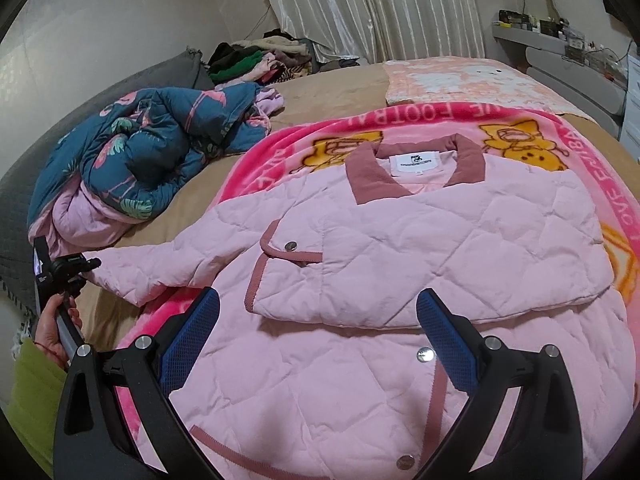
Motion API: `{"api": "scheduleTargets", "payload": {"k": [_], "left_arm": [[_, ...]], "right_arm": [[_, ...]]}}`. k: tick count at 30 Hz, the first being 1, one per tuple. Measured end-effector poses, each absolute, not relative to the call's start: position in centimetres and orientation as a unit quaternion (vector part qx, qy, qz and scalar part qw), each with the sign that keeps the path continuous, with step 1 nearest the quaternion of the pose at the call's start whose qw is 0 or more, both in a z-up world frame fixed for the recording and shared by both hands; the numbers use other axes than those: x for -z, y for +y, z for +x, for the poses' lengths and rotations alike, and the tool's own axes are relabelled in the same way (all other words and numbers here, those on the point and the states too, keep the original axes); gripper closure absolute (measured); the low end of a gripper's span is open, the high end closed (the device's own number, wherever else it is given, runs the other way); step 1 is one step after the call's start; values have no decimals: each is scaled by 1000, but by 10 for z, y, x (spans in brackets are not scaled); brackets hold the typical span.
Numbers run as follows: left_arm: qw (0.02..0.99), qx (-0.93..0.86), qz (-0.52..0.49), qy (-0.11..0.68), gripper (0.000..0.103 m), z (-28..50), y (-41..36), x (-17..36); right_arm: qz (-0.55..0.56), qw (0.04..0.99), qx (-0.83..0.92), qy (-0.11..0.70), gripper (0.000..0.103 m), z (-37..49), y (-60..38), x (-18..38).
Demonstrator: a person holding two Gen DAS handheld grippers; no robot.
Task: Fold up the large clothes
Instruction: 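Grasp the other sleeve cuff with the left tool and lift it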
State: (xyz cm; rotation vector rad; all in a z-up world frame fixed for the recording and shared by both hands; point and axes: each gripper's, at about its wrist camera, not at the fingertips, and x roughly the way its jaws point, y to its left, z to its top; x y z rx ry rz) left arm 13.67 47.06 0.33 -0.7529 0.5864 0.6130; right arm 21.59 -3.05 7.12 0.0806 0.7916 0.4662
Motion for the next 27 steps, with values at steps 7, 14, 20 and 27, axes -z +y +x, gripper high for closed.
{"api": "scheduleTargets", "payload": {"k": [7, 14, 20, 27], "left_arm": [[868, -268, -321, 268, 92, 144, 439, -36], [887, -251, -279, 270, 92, 150, 406, -61], [901, -233, -240, 278, 92, 157, 373, -77], [913, -209, -215, 277, 92, 162, 339, -93]], "right_arm": [[50, 900, -222, 372, 5, 208, -48, -80], [64, 901, -221, 367, 5, 201, -63, -86], [78, 901, -226, 361, 5, 194, -75, -91], [93, 904, -223, 352, 5, 190, -92, -98]]}}
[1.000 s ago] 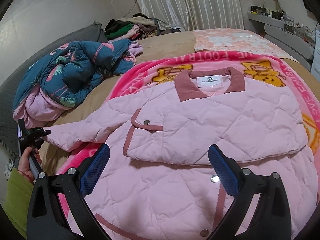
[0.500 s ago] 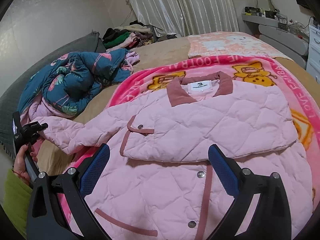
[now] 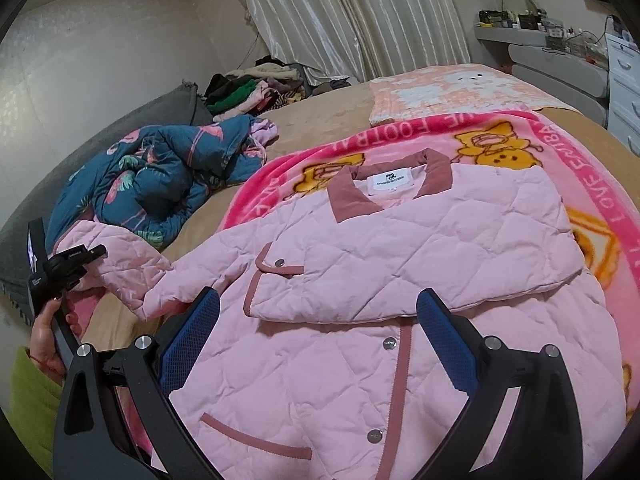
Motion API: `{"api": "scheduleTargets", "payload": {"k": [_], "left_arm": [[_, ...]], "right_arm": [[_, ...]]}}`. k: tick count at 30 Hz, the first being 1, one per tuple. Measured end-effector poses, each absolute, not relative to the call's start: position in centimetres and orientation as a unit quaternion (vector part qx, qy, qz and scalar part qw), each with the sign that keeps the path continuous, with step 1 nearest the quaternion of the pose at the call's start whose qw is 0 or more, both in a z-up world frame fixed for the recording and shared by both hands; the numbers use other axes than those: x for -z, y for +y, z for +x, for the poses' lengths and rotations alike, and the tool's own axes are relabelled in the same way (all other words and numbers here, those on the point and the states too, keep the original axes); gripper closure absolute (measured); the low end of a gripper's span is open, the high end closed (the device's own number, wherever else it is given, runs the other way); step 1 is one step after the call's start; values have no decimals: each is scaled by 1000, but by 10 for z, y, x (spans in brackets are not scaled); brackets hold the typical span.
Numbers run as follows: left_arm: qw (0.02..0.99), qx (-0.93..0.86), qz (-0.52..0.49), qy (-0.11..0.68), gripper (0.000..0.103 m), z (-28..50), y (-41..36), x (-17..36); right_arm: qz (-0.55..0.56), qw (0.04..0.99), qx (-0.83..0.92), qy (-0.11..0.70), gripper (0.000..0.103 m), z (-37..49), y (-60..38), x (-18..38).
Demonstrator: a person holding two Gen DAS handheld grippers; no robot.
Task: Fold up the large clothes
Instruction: 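Grasp the other sleeve cuff with the left tool and lift it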
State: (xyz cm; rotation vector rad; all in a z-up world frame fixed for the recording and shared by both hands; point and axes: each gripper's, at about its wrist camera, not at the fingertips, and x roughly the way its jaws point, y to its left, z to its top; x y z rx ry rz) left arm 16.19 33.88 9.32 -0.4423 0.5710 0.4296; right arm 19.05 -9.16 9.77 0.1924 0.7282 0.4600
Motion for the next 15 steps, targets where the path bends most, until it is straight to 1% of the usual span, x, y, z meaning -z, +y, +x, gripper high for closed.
{"api": "scheduleTargets", "payload": {"k": [15], "left_arm": [[942, -137, -166, 258, 92, 175, 245, -138]], "right_arm": [[134, 908, -213, 336, 5, 179, -140, -107]]}}
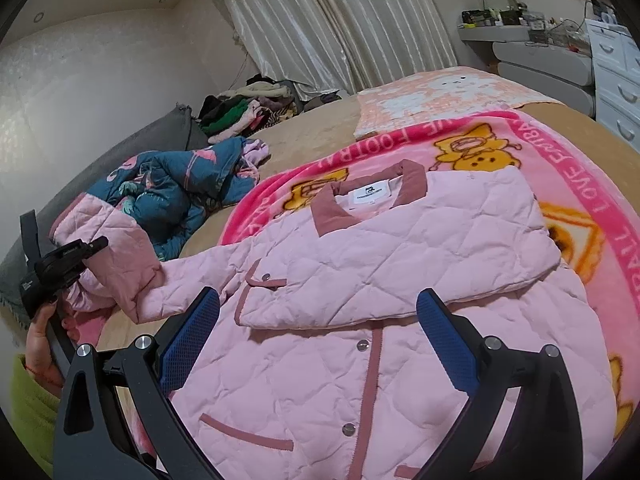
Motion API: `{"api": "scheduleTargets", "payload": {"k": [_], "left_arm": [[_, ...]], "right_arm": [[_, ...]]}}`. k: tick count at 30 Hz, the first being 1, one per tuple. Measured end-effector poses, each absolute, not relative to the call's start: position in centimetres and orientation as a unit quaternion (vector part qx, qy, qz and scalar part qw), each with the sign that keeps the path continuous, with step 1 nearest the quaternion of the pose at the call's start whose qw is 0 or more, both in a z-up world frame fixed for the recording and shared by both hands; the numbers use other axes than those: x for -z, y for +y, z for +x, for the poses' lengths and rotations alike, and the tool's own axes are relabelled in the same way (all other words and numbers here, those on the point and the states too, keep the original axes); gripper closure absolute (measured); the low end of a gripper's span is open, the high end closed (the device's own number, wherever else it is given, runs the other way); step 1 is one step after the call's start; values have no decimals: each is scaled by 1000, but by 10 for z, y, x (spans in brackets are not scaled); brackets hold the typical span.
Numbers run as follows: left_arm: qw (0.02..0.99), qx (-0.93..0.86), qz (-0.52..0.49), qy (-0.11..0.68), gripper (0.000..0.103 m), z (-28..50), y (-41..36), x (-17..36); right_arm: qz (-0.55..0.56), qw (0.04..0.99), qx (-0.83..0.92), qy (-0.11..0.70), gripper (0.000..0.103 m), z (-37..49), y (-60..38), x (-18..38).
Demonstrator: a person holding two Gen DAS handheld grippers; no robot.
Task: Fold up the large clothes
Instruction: 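Grasp the other sleeve cuff with the left tool and lift it, then lay the held sleeve across the jacket front and open the left tool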
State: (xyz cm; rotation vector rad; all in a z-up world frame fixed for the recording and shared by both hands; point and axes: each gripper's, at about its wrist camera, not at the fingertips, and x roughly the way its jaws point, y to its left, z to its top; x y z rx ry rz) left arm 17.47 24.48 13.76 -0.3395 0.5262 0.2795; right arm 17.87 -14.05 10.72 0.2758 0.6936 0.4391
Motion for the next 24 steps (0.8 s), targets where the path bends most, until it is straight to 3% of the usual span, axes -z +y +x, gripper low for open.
{"api": "scheduleTargets", "payload": {"k": [24], "left_arm": [[959, -29, -95, 267, 92, 202, 120, -162]], "right_arm": [[190, 907, -181, 328, 5, 180, -215, -100]]}}
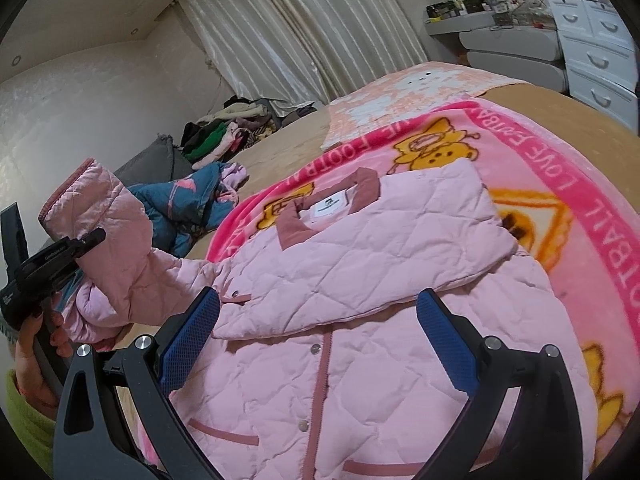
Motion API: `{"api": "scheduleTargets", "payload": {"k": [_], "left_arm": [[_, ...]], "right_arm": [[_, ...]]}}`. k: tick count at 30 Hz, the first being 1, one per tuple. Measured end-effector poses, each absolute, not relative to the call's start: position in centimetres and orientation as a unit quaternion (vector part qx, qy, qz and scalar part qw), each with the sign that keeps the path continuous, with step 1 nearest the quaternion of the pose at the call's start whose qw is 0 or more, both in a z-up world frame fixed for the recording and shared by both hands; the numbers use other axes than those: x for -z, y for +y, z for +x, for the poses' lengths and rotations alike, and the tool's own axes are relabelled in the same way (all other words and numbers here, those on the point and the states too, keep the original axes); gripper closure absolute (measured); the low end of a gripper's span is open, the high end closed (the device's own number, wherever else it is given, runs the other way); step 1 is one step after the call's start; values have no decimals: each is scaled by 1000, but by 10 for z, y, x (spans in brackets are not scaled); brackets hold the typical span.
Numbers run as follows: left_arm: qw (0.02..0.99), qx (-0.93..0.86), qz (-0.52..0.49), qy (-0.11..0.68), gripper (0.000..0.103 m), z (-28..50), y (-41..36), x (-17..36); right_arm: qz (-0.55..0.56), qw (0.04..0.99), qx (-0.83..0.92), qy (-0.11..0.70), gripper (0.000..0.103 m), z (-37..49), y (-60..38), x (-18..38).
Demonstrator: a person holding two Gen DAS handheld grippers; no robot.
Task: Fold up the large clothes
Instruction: 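Lay the held sleeve across the jacket front and open the left tool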
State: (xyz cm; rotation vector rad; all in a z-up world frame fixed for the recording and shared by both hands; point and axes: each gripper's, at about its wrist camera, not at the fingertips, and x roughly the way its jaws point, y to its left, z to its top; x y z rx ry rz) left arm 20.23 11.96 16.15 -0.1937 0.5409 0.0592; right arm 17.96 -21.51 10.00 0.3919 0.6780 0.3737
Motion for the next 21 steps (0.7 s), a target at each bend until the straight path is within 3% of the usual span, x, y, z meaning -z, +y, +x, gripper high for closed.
{"api": "scheduleTargets", "payload": {"k": [21], "left_arm": [[943, 73, -74, 315, 92, 226, 18, -119]], "right_arm": [[229, 904, -138, 334, 5, 180, -273, -85]]}}
